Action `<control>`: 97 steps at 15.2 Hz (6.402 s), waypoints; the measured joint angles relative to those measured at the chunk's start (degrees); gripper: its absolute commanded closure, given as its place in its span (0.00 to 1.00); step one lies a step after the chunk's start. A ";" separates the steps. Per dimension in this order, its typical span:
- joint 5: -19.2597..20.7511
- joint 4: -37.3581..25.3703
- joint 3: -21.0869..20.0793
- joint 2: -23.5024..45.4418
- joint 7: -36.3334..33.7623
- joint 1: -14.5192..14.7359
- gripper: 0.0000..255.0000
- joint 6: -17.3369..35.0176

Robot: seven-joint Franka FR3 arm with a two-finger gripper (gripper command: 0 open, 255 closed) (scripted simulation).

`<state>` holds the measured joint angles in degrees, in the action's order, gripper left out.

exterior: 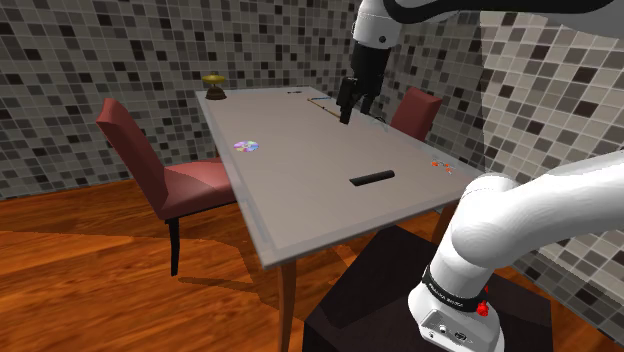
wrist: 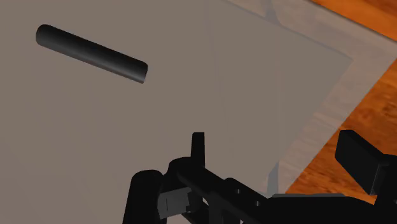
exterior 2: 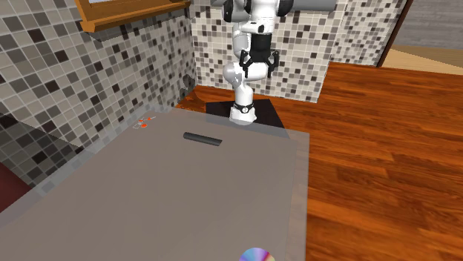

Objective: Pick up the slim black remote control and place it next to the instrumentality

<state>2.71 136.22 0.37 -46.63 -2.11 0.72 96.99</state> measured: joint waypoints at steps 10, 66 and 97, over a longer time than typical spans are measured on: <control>8.31 12.56 11.86 -4.51 22.61 1.91 0.00 7.83; 23.65 11.74 47.48 18.16 77.67 12.78 1.00 32.80; -25.19 -49.58 41.71 78.85 87.59 20.04 1.00 17.97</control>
<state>-22.49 86.64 42.08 32.21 85.48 20.76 114.96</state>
